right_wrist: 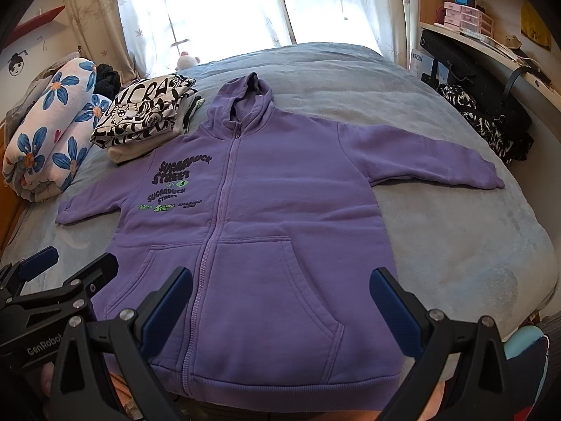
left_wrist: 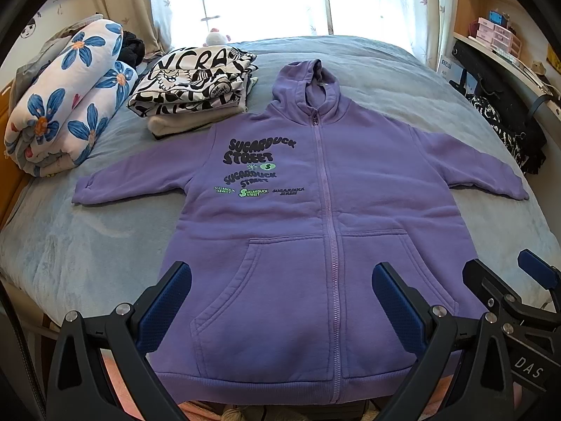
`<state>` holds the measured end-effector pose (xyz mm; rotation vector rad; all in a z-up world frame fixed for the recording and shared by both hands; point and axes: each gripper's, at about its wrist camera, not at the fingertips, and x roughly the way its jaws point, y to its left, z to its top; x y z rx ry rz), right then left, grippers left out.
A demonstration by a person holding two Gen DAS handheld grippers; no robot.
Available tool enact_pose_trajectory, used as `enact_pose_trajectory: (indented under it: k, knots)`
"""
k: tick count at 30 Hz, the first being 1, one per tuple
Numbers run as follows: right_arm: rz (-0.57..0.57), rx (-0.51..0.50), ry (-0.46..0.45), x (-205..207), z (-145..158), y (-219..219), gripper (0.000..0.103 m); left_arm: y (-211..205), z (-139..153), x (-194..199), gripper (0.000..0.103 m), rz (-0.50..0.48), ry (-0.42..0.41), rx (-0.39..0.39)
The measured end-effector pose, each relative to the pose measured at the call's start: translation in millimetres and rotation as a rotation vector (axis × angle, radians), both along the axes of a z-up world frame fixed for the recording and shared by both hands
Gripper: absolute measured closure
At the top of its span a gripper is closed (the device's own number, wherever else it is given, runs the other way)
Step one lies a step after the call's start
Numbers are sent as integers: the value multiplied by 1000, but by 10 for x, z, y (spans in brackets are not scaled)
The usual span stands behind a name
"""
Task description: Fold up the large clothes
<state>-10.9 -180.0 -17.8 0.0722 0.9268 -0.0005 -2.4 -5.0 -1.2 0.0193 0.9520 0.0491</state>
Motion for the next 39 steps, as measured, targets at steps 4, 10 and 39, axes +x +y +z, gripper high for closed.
enact_pose_trajectory:
  k: [4,10,39]
  knots:
    - [0,2,1,-4,-17,17,2,-1,-2,-2,1,-1,2,0]
    - [1,3,1,-10,-21,13,2,0,0,-2,1,-1,1,-5]
    - [-9,84,-77,326,226,-640,2,-361,121,436,1,-61,-13,-30]
